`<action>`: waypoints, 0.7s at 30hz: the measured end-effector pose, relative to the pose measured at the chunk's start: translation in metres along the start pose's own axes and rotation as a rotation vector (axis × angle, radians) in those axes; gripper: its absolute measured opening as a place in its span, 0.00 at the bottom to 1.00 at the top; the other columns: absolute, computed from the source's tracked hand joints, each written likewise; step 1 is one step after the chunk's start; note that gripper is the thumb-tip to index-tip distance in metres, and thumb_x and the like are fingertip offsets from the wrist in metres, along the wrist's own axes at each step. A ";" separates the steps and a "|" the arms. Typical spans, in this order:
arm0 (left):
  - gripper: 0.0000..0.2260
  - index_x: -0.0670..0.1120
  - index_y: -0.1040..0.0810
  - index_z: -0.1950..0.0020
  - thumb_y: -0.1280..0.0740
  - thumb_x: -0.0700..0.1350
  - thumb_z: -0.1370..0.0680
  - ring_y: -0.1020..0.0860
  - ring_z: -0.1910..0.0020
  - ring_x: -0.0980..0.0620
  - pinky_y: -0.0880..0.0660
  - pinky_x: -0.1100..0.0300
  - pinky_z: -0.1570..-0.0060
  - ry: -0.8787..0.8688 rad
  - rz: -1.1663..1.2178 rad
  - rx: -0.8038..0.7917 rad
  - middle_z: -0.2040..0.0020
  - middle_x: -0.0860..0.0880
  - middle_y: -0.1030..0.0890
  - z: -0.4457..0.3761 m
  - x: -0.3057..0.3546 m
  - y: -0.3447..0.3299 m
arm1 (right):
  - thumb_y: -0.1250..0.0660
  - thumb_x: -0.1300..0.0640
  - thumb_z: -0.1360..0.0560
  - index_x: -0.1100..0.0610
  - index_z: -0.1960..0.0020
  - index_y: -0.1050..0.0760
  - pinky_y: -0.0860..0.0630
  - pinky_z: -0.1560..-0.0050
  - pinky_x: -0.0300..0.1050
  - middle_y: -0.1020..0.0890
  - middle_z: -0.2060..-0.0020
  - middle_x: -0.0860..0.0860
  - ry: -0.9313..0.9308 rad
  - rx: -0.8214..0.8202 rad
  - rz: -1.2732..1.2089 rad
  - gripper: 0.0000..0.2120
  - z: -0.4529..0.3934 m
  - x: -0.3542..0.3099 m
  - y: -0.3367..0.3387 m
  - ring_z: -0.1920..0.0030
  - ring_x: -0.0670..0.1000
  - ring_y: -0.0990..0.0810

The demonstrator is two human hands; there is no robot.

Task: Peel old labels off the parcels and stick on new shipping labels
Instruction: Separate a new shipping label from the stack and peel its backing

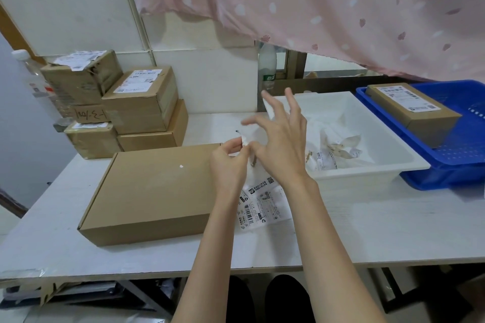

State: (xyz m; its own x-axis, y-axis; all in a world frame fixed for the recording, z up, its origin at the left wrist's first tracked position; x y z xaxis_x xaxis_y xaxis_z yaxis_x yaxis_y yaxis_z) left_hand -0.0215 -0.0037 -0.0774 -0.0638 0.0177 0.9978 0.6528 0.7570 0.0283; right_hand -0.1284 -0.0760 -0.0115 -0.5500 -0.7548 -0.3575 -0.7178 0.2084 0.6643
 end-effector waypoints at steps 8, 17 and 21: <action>0.11 0.48 0.18 0.47 0.34 0.34 0.23 0.20 0.52 0.56 0.26 0.65 0.50 0.007 -0.052 -0.083 0.55 0.54 0.18 0.001 0.001 -0.007 | 0.28 0.51 0.27 0.51 0.57 0.20 0.48 0.33 0.42 0.23 0.52 0.38 -0.204 -0.074 -0.163 0.04 0.007 0.017 -0.002 0.28 0.44 0.40; 0.15 0.40 0.18 0.44 0.39 0.29 0.24 0.18 0.66 0.57 0.23 0.66 0.65 0.142 0.131 -0.194 0.58 0.46 0.16 0.007 -0.008 -0.013 | 0.35 0.54 0.22 0.51 0.57 0.26 0.43 0.35 0.43 0.25 0.55 0.42 -0.362 -0.150 -0.311 0.05 0.012 0.035 -0.013 0.36 0.46 0.33; 0.17 0.41 0.21 0.38 0.39 0.30 0.23 0.17 0.56 0.53 0.22 0.64 0.57 0.177 0.169 -0.211 0.48 0.42 0.16 0.008 -0.010 -0.013 | 0.36 0.55 0.22 0.53 0.55 0.25 0.37 0.34 0.48 0.28 0.57 0.40 -0.451 -0.149 -0.398 0.04 0.016 0.043 -0.017 0.38 0.51 0.31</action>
State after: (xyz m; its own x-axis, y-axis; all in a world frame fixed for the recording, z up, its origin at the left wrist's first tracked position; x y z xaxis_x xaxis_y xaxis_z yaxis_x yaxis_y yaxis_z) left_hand -0.0359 -0.0085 -0.0878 0.1789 0.0043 0.9838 0.7862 0.6006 -0.1456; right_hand -0.1467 -0.1014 -0.0488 -0.4022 -0.4126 -0.8173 -0.8557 -0.1482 0.4959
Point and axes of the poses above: each hand's wrist, its own z-axis away from the middle knuckle, its own y-axis out of the back of the hand, x = y × z, the point moved 10 cm from there along -z, towards the middle knuckle
